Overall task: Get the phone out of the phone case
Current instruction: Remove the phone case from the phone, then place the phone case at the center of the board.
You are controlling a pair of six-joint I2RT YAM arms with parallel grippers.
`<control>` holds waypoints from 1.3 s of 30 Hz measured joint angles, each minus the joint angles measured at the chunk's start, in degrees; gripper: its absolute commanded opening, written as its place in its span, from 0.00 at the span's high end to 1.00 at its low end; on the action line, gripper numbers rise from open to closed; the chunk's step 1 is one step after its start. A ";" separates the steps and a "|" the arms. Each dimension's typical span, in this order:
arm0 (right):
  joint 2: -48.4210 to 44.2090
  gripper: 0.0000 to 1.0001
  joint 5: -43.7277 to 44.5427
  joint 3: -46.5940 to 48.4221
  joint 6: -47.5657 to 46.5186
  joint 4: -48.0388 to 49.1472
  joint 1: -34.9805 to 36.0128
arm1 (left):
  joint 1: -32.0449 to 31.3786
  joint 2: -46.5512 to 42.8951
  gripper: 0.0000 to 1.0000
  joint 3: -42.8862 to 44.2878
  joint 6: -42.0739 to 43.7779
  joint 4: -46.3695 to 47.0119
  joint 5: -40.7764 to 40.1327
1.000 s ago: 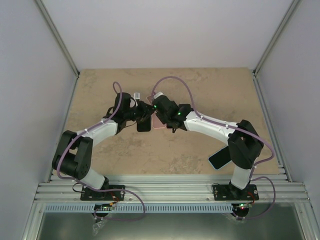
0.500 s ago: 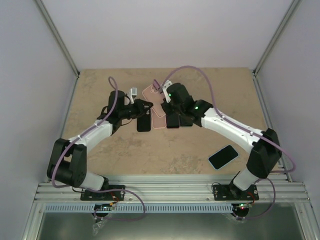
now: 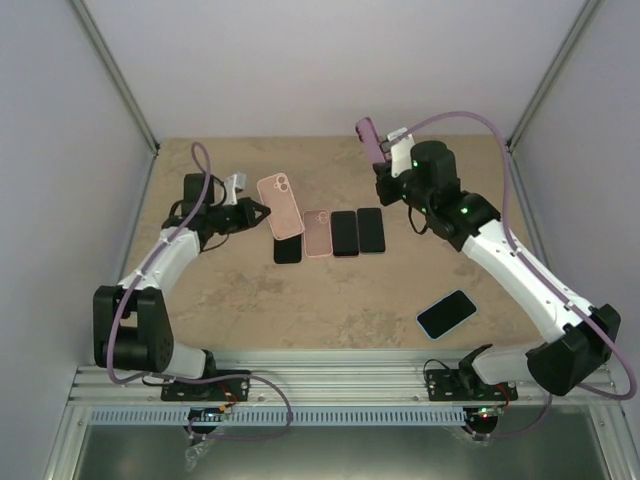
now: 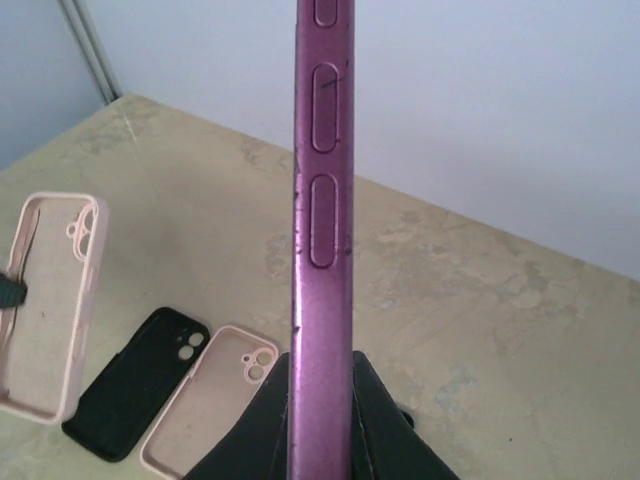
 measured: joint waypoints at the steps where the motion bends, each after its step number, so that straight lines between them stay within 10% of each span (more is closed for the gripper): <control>1: -0.79 1.00 -0.90 -0.79 0.00 -0.02 -0.61 | 0.68 0.46 1.00 1.68 3.26 -2.91 0.44; 16: -2.78 0.99 -6.75 -5.42 0.57 -0.26 -5.44 | 11.21 21.42 1.00 23.45 44.37 -42.36 -1.31; 39: -2.84 0.99 -8.24 -7.45 0.98 -0.09 -5.97 | 13.07 34.42 1.00 29.70 40.33 -45.59 -8.83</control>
